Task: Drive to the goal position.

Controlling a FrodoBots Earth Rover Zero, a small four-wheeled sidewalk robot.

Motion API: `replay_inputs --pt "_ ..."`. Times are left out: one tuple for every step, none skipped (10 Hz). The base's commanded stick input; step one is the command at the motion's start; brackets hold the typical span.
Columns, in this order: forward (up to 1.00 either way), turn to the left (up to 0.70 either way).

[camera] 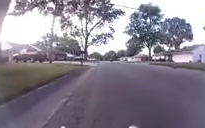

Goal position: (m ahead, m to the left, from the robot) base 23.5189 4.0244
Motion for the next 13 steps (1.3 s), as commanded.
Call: replay_inputs --pt "1.00 0.00" --pt "1.00 0.00" --pt "1.00 0.00" --pt "1.00 0.00" --pt "1.00 0.00" --pt "1.00 0.00" --pt "1.00 0.00" --pt "1.00 0.00" --pt "1.00 0.00" --pt "1.00 0.00" --pt "1.00 0.00" --pt "1.00 0.00" --pt "1.00 0.00"
